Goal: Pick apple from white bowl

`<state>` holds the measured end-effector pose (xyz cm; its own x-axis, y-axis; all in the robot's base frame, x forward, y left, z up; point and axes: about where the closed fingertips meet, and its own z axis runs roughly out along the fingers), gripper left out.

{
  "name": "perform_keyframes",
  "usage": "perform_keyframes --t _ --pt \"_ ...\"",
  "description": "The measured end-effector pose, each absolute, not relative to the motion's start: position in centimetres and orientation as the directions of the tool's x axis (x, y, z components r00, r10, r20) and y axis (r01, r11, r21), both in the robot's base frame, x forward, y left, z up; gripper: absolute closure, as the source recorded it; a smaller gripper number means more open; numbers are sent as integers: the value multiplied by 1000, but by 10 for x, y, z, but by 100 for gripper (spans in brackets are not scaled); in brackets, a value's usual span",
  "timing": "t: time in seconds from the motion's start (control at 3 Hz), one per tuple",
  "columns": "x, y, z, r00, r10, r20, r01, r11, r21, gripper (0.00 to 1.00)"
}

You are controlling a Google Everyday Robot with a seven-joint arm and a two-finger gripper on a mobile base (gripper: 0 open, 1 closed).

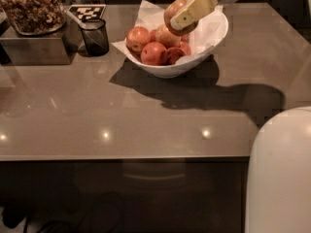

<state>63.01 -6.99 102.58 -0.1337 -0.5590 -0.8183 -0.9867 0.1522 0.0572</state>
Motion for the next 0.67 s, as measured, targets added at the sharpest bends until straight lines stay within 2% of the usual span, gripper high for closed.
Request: perform_keyframes --t 0.33,0.67 --pt "610 -110 1041 -189 -517 -835 -964 258 59 100" --pt "580 -155 1069 -209 -447 -870 -905 426 -1 100"
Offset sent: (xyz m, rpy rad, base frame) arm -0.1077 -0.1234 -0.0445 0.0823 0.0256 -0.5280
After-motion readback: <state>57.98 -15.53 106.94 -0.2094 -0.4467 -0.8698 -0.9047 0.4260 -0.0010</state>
